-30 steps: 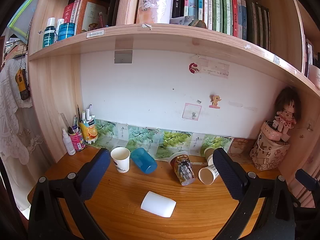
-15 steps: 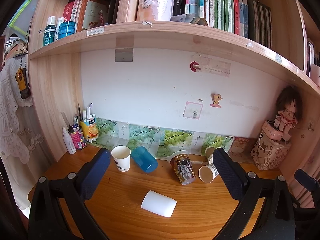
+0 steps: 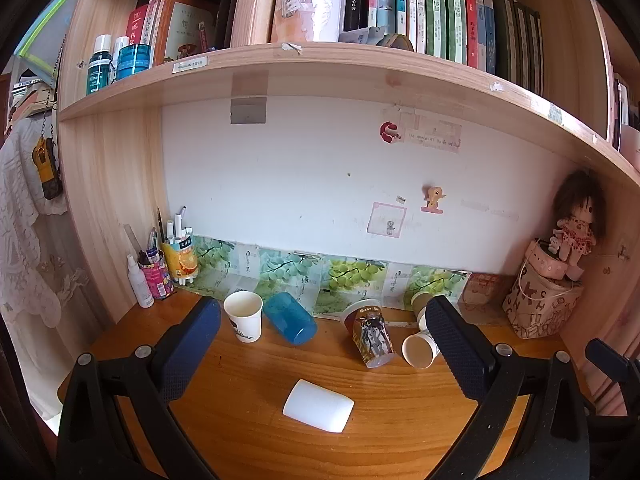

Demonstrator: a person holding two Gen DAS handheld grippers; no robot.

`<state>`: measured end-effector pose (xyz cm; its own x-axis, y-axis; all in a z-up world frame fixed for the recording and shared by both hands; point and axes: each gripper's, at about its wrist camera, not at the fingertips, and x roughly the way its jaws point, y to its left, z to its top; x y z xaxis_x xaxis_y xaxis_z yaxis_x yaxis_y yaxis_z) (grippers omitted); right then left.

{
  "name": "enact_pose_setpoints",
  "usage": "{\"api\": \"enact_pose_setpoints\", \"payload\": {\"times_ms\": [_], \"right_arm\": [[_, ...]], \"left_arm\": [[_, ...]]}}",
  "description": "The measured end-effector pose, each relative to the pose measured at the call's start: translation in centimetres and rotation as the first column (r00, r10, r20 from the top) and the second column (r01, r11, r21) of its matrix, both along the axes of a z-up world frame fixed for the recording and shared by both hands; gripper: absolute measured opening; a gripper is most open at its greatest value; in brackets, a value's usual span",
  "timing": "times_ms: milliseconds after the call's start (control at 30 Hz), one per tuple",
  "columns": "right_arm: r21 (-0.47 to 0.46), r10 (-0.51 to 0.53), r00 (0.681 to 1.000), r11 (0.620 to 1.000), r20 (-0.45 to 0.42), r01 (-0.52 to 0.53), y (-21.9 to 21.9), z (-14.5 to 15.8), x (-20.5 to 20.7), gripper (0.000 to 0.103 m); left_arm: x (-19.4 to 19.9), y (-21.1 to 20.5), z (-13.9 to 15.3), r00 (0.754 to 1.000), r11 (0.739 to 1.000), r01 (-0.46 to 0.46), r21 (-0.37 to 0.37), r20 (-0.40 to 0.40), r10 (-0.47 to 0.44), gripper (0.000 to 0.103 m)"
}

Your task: Flip cup upright

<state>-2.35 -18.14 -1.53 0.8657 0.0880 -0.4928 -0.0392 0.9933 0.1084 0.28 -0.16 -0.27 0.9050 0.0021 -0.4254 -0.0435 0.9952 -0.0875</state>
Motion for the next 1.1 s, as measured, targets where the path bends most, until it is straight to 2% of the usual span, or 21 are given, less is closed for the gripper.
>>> {"api": "enact_pose_setpoints", "payload": {"times_ms": [233, 467, 600, 733, 900, 1100], "right_arm": [[0.000, 0.030, 0.999, 1.000, -0.033, -0.030, 0.3, -0.3, 0.4, 0.103], [-0.007, 0.075, 0.993, 0.997, -0.091, -0.076, 0.5, -1.1, 1.6, 0.103], [0.010, 0.087, 0.989, 0.996, -0.116, -0.087, 0.2, -1.5, 2.8, 0.103], [0.046, 0.074, 0.988, 0.997, -0.137, -0.068, -0.9, -1.9, 4.8, 0.103], [0.085, 0.041, 0.989, 0.996, -0.144, -0.029, -2.8, -2.4, 8.1, 0.103], [0.133, 0.009, 0.985, 0.991, -0.172, 0.014, -4.9, -3.8, 12.0, 0.103]], "left_arm": [[0.5, 0.7, -0.7, 0.999, 0.999, -0.024, -0.024, -0.048, 0.023, 0.102], [1.9, 1.0, -2.4, 0.984, 0.998, -0.049, -0.047, -0.172, 0.040, 0.102], [2.7, 1.6, -2.9, 0.976, 0.995, -0.072, -0.071, -0.210, 0.055, 0.102], [4.0, 2.0, -3.2, 0.967, 0.993, -0.091, -0.076, -0.246, 0.070, 0.102], [5.4, 2.3, -3.3, 0.959, 0.990, -0.133, -0.046, -0.258, 0.117, 0.102], [7.3, 3.0, -3.5, 0.947, 0.988, -0.141, -0.062, -0.299, 0.117, 0.102]]}}
